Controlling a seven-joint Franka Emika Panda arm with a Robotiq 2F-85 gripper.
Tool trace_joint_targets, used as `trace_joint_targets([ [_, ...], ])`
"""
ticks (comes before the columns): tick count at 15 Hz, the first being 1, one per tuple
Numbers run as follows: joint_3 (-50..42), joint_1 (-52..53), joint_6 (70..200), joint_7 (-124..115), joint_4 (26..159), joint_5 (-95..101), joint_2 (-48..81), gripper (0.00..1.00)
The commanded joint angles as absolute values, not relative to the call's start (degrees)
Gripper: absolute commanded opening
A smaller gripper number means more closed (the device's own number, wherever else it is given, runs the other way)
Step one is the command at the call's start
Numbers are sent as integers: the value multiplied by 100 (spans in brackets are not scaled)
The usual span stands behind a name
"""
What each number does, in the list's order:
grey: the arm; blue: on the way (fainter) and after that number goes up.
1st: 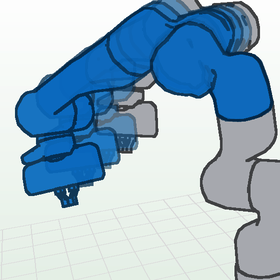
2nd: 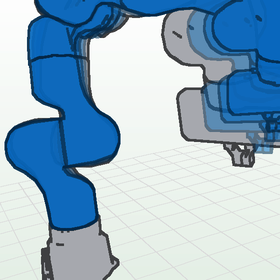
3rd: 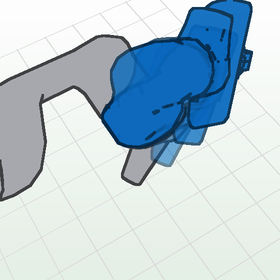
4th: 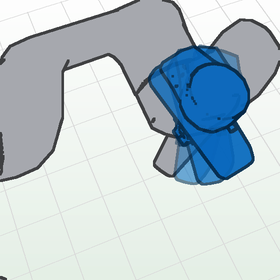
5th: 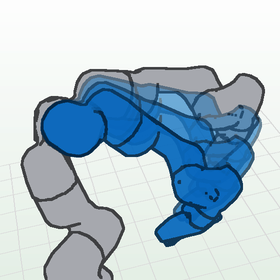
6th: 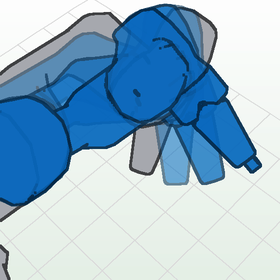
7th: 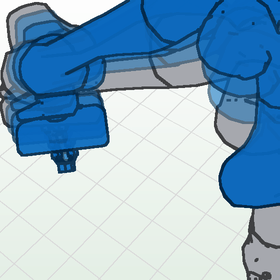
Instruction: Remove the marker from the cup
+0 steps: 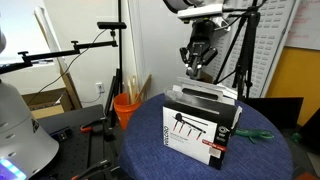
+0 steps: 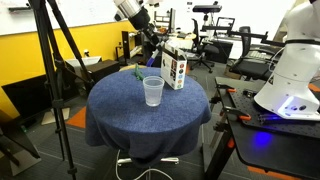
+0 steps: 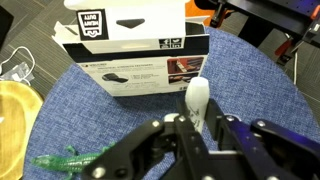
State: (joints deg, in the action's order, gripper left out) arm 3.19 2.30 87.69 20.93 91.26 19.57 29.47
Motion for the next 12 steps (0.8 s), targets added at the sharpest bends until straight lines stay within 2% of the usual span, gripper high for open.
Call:
trace_joint_targets([
  [1, 246, 133, 8825, 2032, 9077, 1973, 3118, 6],
  [2, 242, 111, 8827, 2029, 9092, 1967, 3143, 48],
  [3, 242, 91, 8817, 2030, 9115, 1958, 3147, 49],
  [10, 268, 30, 8886, 2097, 9128, 1880, 3159, 99],
  [12, 290, 2, 8932, 2156, 9154, 1815, 3103, 100],
])
